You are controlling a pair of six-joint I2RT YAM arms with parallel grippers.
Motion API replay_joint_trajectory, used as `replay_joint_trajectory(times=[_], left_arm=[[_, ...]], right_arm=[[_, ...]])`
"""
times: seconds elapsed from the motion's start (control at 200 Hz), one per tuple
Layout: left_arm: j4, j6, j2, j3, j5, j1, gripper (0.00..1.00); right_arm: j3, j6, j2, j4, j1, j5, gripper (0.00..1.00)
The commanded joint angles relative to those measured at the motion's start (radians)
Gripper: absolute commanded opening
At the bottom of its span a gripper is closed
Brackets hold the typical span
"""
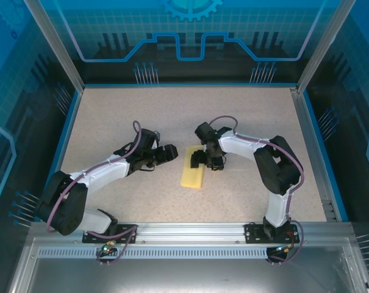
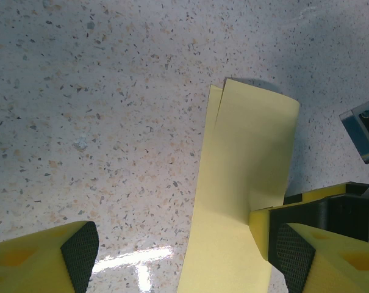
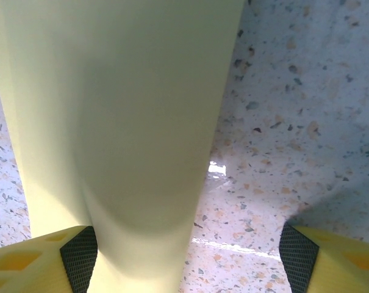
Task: Fold a paper plane with a square sheet of paper (pick it up from the middle)
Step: Hold the square sheet of paper at the center of the table.
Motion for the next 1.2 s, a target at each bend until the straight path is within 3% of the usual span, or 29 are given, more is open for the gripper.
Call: replay_joint_trajectory(times=[0.0, 0.39, 1.195], left_arm=[[0.014, 0.007, 0.016, 0.019, 0.032, -0.006, 0.81], [0.016, 0.011, 0.017, 0.020, 0.038, -0.006, 0.81], [0.022, 0.008, 0.031, 0.026, 0.057, -0.006, 0.75]], right_arm=[[0.022, -0.026, 0.029, -0.026, 0.017, -0.008, 0.83], [0.042, -0.118, 0.042, -0.049, 0.005, -0.046, 0.85], [0.033, -0.059, 0.090, -0.040, -0.001, -0.018, 0.85]])
